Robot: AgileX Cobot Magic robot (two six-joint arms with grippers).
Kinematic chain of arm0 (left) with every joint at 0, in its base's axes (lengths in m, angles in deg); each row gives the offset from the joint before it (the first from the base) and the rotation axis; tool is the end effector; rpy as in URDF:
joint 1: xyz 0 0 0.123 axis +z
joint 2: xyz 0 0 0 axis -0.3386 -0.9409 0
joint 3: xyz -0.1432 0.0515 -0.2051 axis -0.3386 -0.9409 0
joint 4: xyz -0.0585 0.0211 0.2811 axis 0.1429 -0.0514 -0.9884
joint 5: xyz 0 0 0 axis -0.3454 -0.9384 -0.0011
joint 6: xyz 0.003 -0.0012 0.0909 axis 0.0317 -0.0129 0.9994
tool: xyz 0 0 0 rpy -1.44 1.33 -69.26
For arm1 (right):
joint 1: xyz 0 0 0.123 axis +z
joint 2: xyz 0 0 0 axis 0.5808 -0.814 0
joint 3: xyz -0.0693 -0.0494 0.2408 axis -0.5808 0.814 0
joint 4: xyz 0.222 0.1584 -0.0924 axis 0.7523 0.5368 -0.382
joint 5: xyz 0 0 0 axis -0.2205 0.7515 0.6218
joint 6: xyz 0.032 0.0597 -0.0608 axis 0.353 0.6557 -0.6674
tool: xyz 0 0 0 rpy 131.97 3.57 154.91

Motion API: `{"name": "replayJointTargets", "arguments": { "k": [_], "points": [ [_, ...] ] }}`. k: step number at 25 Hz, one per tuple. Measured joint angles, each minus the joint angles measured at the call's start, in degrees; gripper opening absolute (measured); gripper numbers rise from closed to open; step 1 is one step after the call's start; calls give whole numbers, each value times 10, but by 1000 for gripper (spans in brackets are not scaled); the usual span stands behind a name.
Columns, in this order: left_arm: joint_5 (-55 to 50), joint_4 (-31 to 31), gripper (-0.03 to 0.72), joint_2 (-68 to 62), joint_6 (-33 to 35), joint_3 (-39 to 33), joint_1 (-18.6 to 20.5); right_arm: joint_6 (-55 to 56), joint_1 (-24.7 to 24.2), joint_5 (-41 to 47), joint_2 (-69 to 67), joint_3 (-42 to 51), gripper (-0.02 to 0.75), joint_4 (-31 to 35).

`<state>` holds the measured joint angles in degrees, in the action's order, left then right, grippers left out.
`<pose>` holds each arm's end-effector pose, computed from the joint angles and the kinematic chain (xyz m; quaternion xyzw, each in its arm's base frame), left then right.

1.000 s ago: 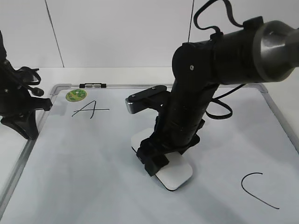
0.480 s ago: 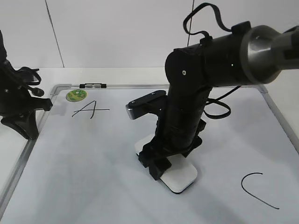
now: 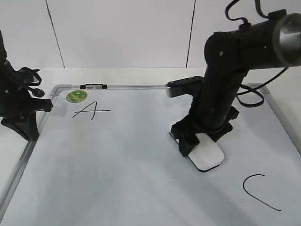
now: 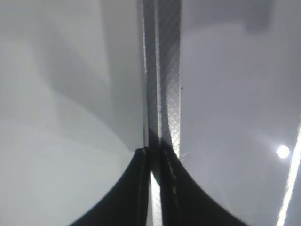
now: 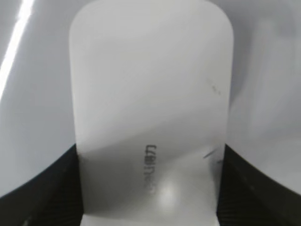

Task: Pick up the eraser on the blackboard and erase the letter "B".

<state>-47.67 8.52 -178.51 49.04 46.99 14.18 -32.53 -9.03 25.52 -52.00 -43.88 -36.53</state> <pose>0.3940 -0.0508 0.1021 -0.0073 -0.9977 0.0654 0.0132 0.3562 0.1858 0.1179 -0.2354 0.9701 0.0492 0.0315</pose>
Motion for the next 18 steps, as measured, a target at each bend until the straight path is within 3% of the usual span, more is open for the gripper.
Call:
{"name": "replayJointTargets", "arguments": {
  "k": [3,7,18],
  "points": [
    [0,0,21,0,0,0,0,1,-37,6,0,-2,559,-4],
    [0,0,21,0,0,0,0,1,-44,29,-9,-24,559,-19],
    [-1,0,21,0,0,1,0,2,31,57,-37,-100,559,-27]
  ]
}}
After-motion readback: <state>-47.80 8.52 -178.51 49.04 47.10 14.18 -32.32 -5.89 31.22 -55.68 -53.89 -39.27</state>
